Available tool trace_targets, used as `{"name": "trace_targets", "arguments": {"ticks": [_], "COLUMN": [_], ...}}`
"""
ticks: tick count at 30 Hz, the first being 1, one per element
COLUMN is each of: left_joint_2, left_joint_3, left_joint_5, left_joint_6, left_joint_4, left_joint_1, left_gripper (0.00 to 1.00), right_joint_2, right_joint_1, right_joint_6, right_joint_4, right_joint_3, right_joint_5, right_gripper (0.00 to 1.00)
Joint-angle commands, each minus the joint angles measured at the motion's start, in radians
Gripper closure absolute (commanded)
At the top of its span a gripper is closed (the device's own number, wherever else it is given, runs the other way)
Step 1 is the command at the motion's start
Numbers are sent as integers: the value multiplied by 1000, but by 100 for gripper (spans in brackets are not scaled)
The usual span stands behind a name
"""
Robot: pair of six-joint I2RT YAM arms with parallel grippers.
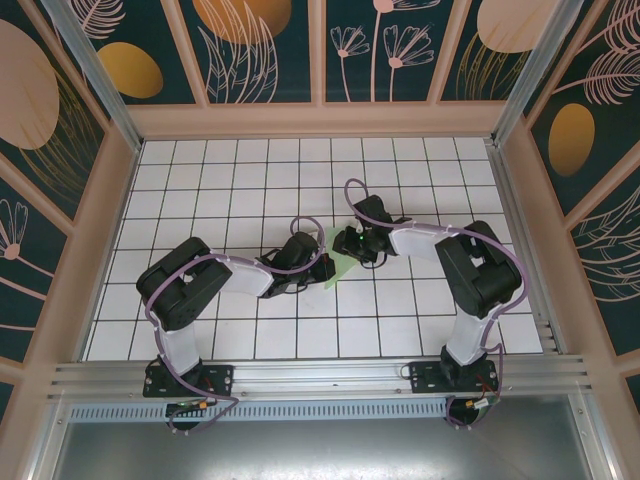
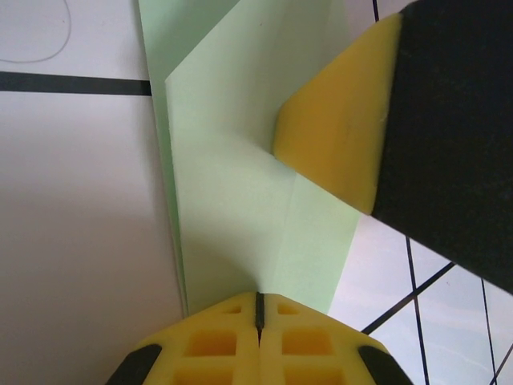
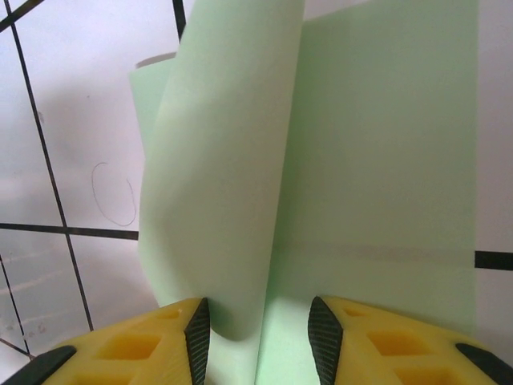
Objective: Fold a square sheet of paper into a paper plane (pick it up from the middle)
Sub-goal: Fourth fold the wing at the center of the table.
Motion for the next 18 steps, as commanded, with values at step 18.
{"name": "trace_targets", "arguments": {"ticks": [18], "left_joint_2": [-37], "left_joint_3": [-177], "left_joint_5": [110], "left_joint_6": [62], "left_joint_4": [-52], "left_joint_1": [0], "left_gripper": [100], "right_joint_2": [-196], "right_joint_1": [-57], "right_joint_6": [-124], "right_joint_4": [174], "right_joint_3": [-144], "right_joint_5": [-287], "right_gripper": [94]}}
